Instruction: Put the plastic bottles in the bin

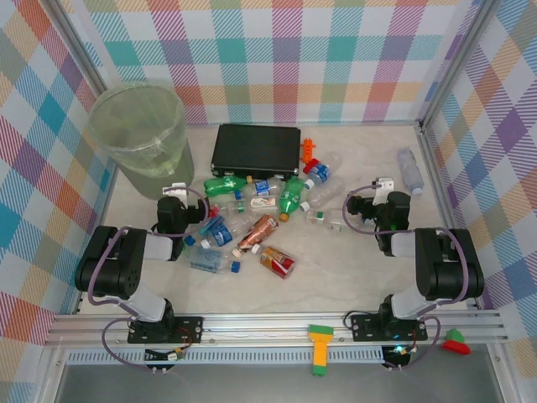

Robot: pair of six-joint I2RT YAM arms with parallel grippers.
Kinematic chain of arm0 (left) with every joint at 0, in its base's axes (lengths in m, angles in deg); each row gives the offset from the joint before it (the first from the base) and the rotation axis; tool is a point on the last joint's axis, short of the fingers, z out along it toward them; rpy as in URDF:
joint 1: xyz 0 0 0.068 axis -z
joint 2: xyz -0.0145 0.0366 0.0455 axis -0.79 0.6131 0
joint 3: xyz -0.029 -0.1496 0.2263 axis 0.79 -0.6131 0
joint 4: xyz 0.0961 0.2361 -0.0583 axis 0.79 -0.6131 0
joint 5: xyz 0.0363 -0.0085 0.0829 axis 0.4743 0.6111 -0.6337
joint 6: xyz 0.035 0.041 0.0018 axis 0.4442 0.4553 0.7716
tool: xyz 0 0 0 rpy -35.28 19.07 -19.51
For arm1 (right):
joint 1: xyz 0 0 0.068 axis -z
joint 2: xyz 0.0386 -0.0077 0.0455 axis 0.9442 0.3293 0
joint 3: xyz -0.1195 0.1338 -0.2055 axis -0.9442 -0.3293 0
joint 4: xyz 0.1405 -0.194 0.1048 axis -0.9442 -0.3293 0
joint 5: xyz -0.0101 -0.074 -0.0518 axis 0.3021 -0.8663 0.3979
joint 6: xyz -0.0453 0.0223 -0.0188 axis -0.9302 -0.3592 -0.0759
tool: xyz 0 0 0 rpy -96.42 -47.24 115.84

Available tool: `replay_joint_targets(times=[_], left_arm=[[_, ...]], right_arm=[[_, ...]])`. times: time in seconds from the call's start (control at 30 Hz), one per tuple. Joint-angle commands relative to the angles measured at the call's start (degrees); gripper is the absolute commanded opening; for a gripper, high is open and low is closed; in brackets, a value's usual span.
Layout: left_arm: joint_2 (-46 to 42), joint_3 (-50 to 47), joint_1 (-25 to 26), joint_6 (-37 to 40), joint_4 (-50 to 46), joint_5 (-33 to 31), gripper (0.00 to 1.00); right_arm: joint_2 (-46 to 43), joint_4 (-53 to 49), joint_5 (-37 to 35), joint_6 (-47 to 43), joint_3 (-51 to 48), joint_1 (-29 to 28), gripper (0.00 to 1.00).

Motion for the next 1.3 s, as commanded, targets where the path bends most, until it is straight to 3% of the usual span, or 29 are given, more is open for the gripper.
replay_joint_targets(times=[0.0, 1.03, 1.27], left_arm=[[0.2, 1.1, -0.7, 0.0, 0.4, 0.7, 0.99], [0.1, 1.2, -1.1, -0.4, 0.4, 1.1, 1.0], [-8.2, 10.3, -0.7, -0.4, -21.5, -0.3, 1.0]], right_arm=[[0.4, 0.7, 1.0, 0.4, 1.0, 0.0, 0.99], [0.4, 0.7, 1.0, 0.4, 0.9, 0.0, 0.99], [-3.5, -3.4, 0.1, 0.6, 1.6, -0.1, 0.99]])
